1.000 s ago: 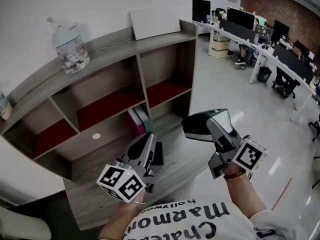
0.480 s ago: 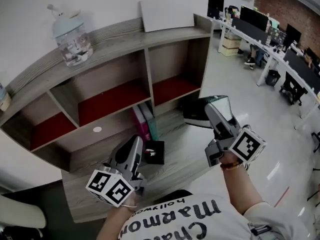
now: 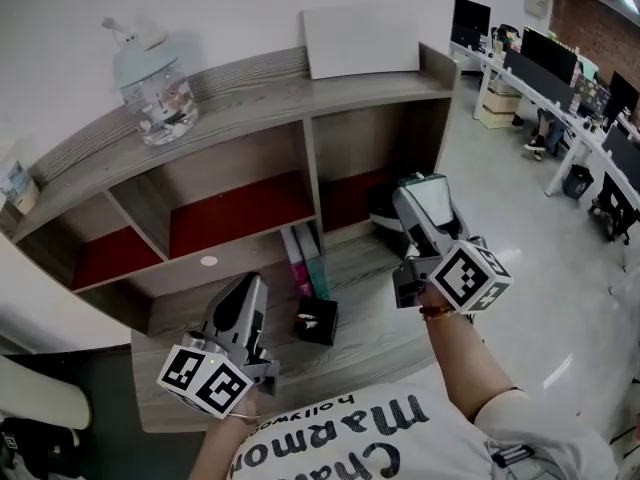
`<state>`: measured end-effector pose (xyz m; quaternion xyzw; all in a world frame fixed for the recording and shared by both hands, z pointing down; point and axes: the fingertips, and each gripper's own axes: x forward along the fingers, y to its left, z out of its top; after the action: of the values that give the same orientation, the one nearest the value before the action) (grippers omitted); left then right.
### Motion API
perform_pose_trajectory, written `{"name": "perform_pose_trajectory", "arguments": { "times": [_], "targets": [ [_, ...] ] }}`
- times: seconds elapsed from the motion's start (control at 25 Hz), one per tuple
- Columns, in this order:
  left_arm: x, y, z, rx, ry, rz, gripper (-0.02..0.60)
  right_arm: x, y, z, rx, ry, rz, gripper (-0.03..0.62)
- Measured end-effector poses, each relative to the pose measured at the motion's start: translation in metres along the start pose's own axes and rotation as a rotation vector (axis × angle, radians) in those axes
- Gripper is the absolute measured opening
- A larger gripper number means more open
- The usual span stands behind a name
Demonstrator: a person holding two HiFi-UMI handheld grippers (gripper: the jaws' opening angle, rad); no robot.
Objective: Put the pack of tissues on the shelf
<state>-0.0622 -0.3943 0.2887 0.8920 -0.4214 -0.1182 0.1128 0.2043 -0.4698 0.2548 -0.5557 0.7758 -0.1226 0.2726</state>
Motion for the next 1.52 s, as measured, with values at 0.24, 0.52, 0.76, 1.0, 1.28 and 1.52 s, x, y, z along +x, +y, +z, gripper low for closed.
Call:
{"name": "perform_pose_trajectory", "arguments": {
  "times": [0.24,0.52,0.76,1.0,1.28,1.52],
  "targets": [
    [0.001,0.01,0.001,0.01,0.007,0.059,0.018,0.034,-0.028,-0.011,-0.106,-0.013,-0.054,0.477],
    [0.002,0.019,-0.002,-0.003,0.001,0.084,0.018,0.045,-0.04,-0.026,-0.235,0.004,-0.085,0.485],
    [0.007,0.018,-0.005,-0.007,0.0,0.084,0.018,0.042,-0.037,-0.042,-0.286,0.053,-0.129,0.491],
    [0.009,0.017,-0.007,-0.005,0.003,0.086,0.018,0.041,-0.033,-0.069,-0.283,0.098,-0.174,0.494],
    [0.004,0.021,-0.005,-0.011,-0.007,0.108,0.018,0.048,-0.029,-0.103,-0.267,0.185,-0.164,0.492],
    [-0.009,0.025,-0.001,0.002,-0.023,0.144,0.018,0.049,-0.025,-0.114,-0.277,0.188,-0.158,0.491]
  ]
}}
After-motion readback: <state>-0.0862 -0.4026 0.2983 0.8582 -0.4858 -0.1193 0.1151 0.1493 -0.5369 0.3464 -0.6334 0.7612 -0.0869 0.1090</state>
